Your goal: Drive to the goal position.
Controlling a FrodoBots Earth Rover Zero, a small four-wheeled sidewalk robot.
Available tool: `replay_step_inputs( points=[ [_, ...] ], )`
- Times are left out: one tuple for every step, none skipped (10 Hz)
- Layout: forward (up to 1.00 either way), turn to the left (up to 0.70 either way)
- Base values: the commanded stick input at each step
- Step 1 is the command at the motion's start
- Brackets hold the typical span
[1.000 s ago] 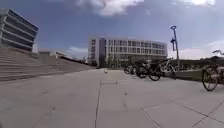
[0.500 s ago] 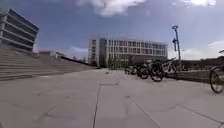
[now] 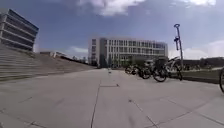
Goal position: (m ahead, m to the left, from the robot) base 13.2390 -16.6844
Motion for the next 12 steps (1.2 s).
replay_step_inputs(
  points=[
    [0.50,0.01],
    [0.50,0.01],
    [0.50,0.01],
    [0.50,0.01],
    [0.50,0.01],
    [0.50,0.01],
    [0.50,0.01],
    [0.50,0.01],
    [0.50,0.01],
    [0.50,0.01],
    [0.50,0.01],
    [0.50,0.01]
  ],
)
